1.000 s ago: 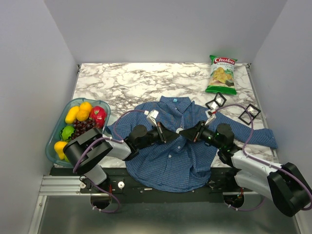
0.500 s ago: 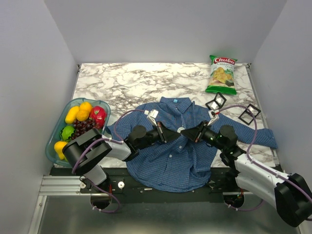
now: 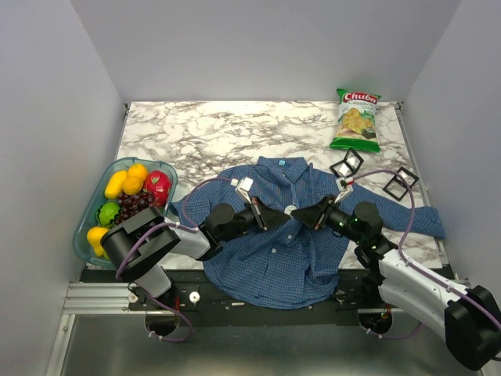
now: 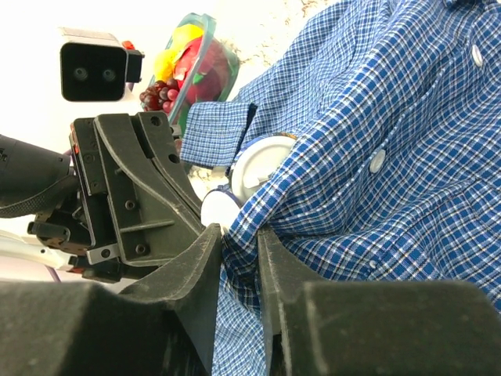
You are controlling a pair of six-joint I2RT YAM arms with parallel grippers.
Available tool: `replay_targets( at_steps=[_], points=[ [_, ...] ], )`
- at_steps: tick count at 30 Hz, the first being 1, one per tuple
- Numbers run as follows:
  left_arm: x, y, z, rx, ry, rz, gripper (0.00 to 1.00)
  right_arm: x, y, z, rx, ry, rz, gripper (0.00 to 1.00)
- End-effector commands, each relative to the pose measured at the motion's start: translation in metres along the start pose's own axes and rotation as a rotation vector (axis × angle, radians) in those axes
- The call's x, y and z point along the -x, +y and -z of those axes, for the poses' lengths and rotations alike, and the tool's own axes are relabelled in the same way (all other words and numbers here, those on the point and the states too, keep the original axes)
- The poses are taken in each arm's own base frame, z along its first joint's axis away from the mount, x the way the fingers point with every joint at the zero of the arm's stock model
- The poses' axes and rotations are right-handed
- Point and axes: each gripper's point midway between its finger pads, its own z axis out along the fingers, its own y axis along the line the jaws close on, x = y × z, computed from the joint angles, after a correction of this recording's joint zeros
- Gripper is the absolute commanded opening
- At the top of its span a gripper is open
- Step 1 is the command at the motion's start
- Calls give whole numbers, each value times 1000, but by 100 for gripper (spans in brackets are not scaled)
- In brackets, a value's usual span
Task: Pin the brooch onto the clothing
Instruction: Pin the brooch to the clothes, then flatten out the clothes at the center of the board.
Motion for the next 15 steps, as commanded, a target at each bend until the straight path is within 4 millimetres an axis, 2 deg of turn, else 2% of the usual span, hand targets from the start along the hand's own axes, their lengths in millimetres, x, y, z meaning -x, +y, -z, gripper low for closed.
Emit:
replay_targets(
  at_steps=[1,4,5,6,7,8,9,10,11,12,13,14,15],
  points=[
    [-8,8,2,31,28,-9,0,18,-16,1,-88,-75,42,36],
    [-10,15,0,70,50,-37,1,22,-17,4,-111,-77,75,50],
    [-13,20,1,96,66,-41,6,26,-14,4,-110,-83,88,56],
    [-10,17,-1,94,62,-51,12,28,-13,6,-119,-82,96,59],
    [-9,19,-1,105,64,-69,23,31,-14,8,-131,-89,116,61],
    [-10,22,1,126,76,-74,28,36,-9,8,-129,-100,129,62],
    [-5,17,0,121,67,-90,35,36,-11,10,-146,-91,136,63],
    [-1,18,1,131,64,-100,49,40,-10,12,-152,-101,157,63],
    [-3,25,4,167,83,-129,54,43,-9,13,-159,-106,171,64],
    [5,18,4,163,69,-153,59,45,-8,14,-174,-99,181,65],
    [9,19,6,180,68,-170,66,52,-10,16,-199,-115,206,67],
    [11,30,12,237,91,-208,75,55,-10,17,-214,-115,221,67],
    [24,19,13,229,68,-236,82,54,-17,20,-255,-93,226,67]
  ],
)
